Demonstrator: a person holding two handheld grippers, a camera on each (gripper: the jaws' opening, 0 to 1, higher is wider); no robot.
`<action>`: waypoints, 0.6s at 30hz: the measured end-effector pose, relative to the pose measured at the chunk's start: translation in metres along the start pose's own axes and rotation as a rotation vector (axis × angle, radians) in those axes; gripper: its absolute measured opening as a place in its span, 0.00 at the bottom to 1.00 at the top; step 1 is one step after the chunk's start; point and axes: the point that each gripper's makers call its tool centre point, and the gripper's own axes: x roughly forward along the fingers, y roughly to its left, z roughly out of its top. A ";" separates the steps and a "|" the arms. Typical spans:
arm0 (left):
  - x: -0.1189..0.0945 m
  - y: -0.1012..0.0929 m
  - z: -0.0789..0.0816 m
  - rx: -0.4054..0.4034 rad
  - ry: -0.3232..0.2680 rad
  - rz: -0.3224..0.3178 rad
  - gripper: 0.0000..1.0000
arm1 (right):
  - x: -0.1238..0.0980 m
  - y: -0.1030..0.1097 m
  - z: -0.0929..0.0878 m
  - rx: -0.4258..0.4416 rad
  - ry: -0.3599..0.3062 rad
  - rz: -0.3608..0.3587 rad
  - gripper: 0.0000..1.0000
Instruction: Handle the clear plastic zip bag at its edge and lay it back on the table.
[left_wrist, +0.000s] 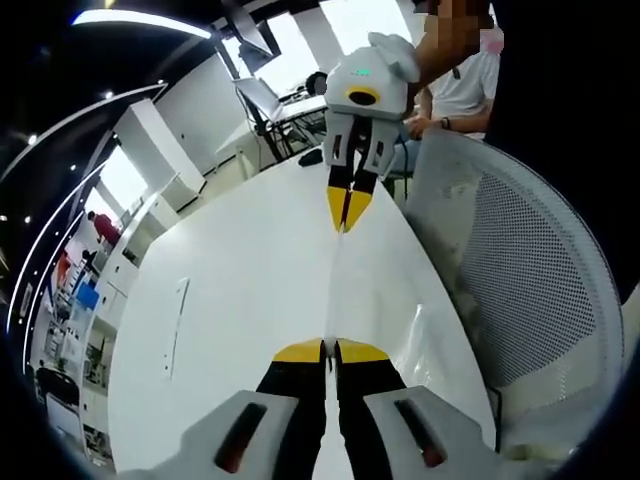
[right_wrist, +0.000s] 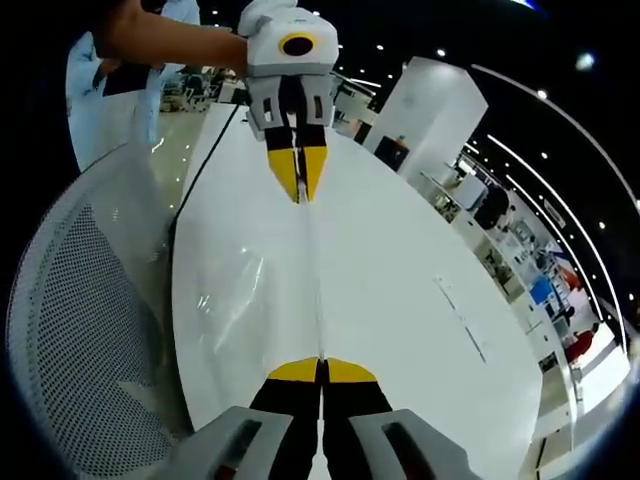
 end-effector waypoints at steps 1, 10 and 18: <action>0.000 0.000 0.000 0.001 0.000 -0.001 0.00 | -0.001 -0.001 0.000 -0.007 -0.002 -0.008 0.00; 0.000 -0.001 0.000 0.018 0.000 -0.002 0.00 | -0.012 -0.007 0.016 0.019 -0.058 -0.003 0.00; 0.001 -0.002 0.004 0.033 -0.004 -0.007 0.00 | -0.019 -0.014 0.041 0.043 -0.111 0.006 0.02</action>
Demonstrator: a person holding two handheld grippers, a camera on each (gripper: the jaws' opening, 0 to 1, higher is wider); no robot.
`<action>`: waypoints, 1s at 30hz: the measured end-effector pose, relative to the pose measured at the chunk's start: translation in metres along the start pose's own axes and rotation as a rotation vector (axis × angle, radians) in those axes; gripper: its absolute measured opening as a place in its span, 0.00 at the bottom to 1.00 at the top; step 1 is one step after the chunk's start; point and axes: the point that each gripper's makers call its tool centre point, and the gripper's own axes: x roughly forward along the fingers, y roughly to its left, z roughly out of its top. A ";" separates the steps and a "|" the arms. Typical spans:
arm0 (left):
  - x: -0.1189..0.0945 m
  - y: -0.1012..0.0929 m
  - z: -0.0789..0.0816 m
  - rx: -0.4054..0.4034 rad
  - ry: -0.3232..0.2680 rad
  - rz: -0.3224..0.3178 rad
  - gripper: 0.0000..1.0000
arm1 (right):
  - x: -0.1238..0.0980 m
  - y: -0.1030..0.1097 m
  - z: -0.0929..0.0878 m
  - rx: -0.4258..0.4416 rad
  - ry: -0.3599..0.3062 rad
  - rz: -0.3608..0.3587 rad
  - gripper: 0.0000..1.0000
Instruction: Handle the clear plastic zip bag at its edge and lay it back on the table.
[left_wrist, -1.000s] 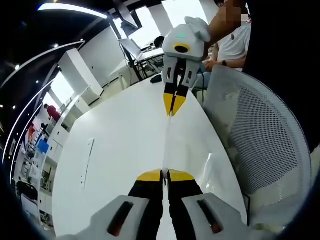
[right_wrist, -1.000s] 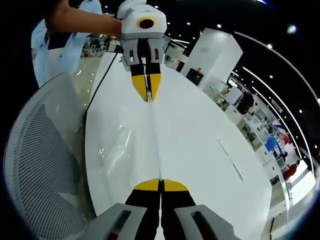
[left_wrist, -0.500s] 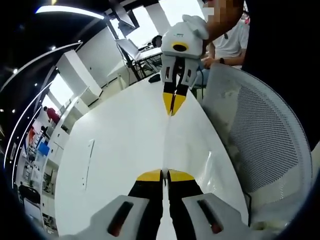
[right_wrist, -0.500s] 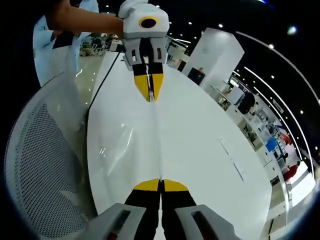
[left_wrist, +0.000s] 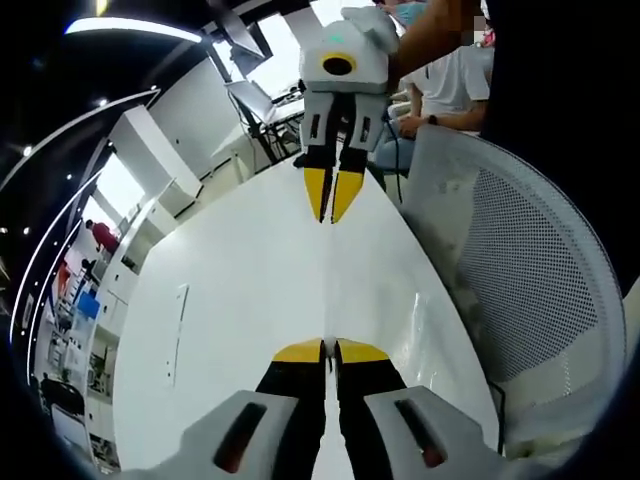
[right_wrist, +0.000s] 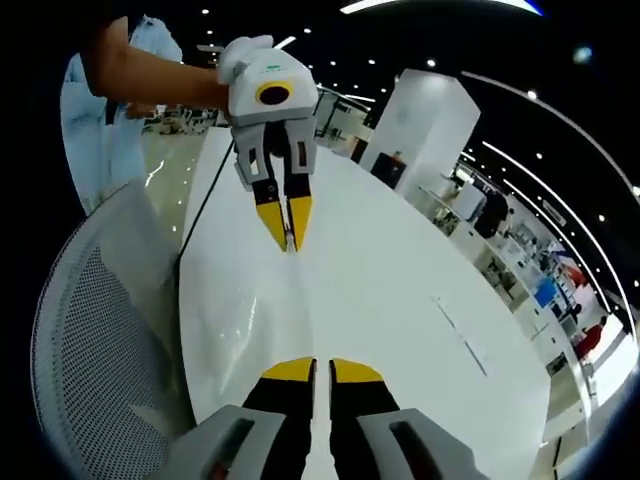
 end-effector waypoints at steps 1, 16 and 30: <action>0.000 0.000 0.001 0.001 -0.002 0.001 0.00 | 0.000 -0.002 0.004 0.004 -0.008 0.000 0.02; -0.002 -0.001 0.005 0.009 -0.017 0.011 0.00 | 0.013 0.003 0.006 0.023 -0.007 0.055 0.04; -0.002 -0.004 0.011 0.014 -0.031 0.011 0.00 | 0.019 0.014 -0.001 0.065 0.001 0.094 0.04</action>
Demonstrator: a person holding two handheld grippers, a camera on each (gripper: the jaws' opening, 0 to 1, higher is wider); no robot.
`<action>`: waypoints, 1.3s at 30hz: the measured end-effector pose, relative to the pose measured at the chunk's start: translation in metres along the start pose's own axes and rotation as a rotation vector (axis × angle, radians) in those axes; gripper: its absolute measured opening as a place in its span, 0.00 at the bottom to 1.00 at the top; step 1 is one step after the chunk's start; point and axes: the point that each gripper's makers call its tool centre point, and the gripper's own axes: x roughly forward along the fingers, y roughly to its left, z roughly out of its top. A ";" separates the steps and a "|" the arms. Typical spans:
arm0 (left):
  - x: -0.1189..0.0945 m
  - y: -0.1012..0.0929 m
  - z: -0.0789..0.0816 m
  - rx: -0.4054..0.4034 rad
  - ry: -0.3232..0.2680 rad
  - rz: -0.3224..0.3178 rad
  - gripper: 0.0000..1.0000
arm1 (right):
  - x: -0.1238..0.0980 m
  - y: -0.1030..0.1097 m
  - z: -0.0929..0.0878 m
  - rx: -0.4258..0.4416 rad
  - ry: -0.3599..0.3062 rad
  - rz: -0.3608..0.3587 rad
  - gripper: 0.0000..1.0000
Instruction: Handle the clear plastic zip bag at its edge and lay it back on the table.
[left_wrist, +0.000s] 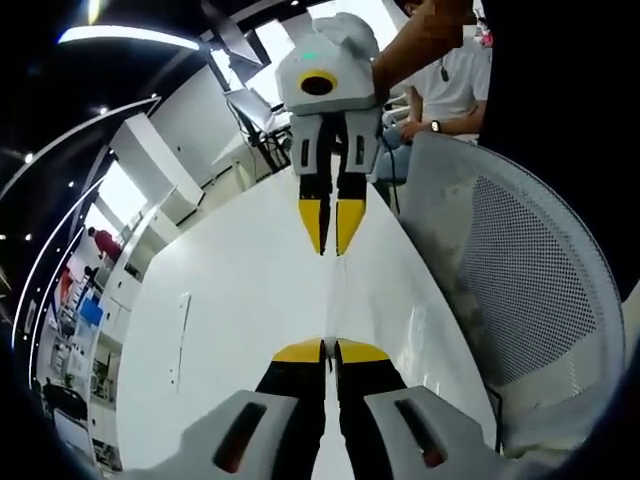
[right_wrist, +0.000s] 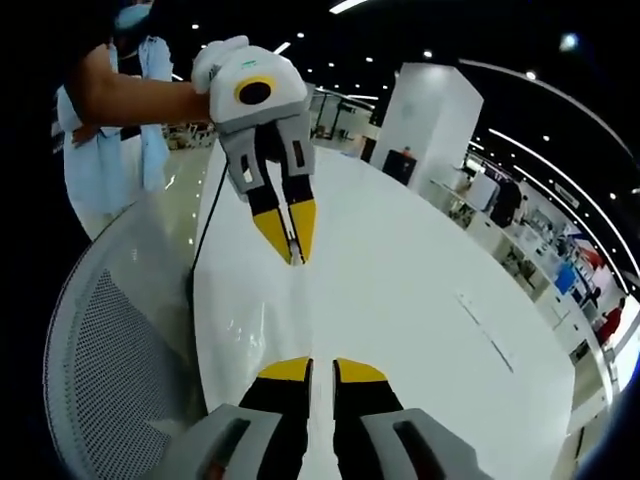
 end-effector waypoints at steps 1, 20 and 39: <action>0.000 0.000 0.000 0.003 0.000 -0.001 0.00 | 0.000 0.001 0.000 -0.002 0.001 0.002 0.04; -0.002 0.004 0.006 0.003 -0.022 0.021 0.00 | 0.005 0.006 0.001 0.076 -0.012 0.028 0.00; -0.018 0.007 0.038 -0.026 -0.087 0.046 0.11 | 0.004 0.001 0.001 0.147 -0.007 0.022 0.00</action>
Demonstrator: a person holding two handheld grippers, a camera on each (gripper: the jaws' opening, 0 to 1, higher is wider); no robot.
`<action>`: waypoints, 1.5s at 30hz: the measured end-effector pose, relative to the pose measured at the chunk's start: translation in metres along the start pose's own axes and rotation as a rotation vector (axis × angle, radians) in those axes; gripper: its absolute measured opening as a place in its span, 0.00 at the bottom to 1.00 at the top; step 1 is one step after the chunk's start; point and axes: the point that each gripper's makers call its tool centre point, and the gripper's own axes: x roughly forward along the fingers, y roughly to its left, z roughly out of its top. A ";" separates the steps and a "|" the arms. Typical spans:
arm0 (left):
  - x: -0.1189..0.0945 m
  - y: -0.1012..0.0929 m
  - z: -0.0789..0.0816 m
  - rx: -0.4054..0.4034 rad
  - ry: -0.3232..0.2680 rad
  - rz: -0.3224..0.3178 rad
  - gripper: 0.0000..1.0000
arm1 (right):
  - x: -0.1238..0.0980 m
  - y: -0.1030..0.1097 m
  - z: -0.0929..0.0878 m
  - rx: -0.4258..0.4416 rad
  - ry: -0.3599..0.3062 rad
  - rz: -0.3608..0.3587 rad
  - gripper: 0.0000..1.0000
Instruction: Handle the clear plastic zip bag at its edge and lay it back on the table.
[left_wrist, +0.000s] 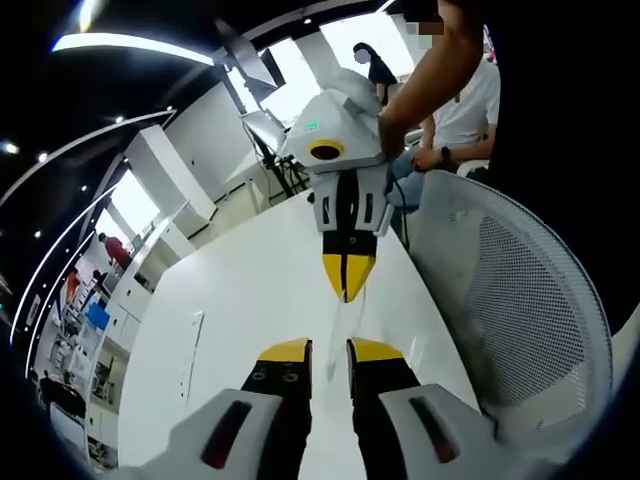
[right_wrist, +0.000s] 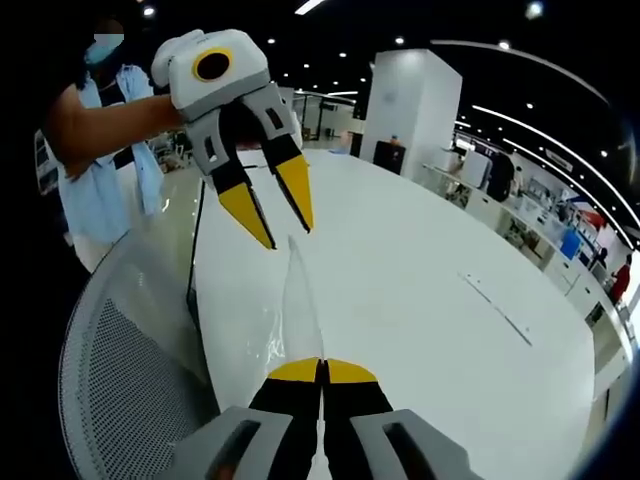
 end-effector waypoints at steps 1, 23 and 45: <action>0.001 0.000 0.002 0.000 -0.002 -0.003 0.12 | 0.000 0.000 0.000 0.005 0.000 0.002 0.00; 0.017 -0.018 0.008 0.056 0.033 -0.076 0.12 | 0.000 0.001 0.005 0.042 0.010 0.017 0.00; 0.035 -0.022 -0.009 0.114 0.117 -0.092 0.04 | -0.002 0.001 0.012 0.058 0.016 0.033 0.00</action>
